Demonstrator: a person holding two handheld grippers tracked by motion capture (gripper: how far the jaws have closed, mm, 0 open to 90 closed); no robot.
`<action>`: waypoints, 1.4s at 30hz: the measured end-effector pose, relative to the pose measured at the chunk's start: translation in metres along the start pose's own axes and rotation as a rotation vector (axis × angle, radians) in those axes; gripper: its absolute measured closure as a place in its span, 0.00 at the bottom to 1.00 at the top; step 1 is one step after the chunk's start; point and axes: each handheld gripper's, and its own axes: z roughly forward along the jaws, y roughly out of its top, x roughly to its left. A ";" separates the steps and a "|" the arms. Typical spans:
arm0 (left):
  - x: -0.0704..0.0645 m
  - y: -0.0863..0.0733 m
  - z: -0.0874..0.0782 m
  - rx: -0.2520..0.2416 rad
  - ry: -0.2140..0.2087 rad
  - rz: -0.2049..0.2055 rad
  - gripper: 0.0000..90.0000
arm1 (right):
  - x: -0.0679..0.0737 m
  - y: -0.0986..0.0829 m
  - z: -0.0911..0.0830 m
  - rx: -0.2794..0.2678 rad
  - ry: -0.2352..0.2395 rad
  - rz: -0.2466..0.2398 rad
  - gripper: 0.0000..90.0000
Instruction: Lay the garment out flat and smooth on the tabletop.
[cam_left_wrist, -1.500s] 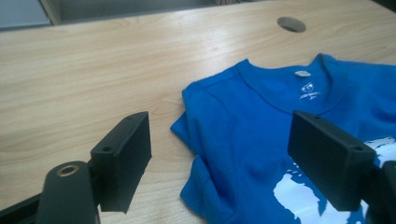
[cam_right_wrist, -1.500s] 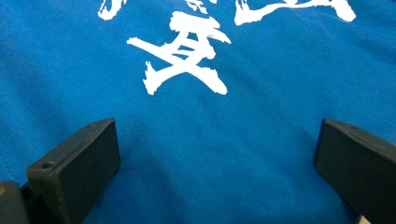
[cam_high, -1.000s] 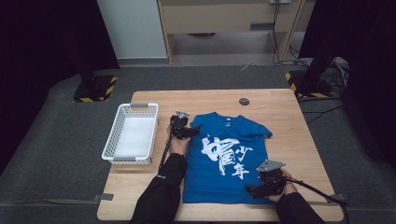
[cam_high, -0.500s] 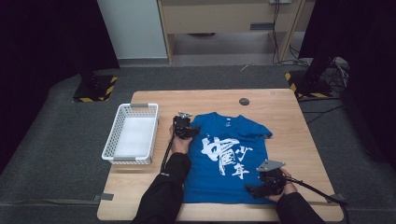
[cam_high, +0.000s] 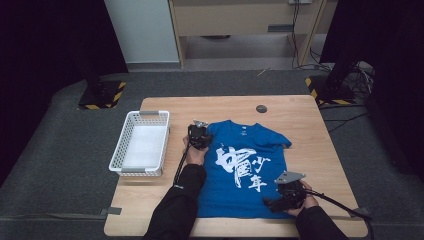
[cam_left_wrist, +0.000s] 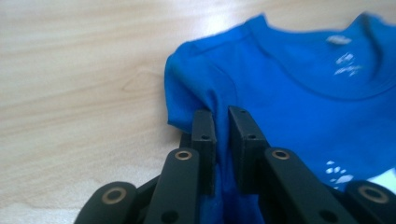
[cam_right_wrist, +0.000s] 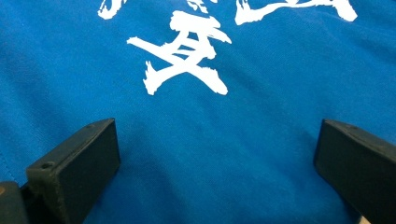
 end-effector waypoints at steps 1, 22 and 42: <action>-0.001 0.002 -0.003 -0.018 -0.007 -0.004 0.91 | 0.000 0.000 0.000 0.000 0.000 0.000 0.01; -0.101 0.005 -0.015 -0.050 -0.183 0.120 0.90 | 0.000 0.001 0.000 0.007 0.000 -0.001 0.01; -0.083 0.012 -0.020 -0.060 -0.245 0.160 0.48 | 0.000 0.001 0.000 0.006 0.001 -0.003 0.01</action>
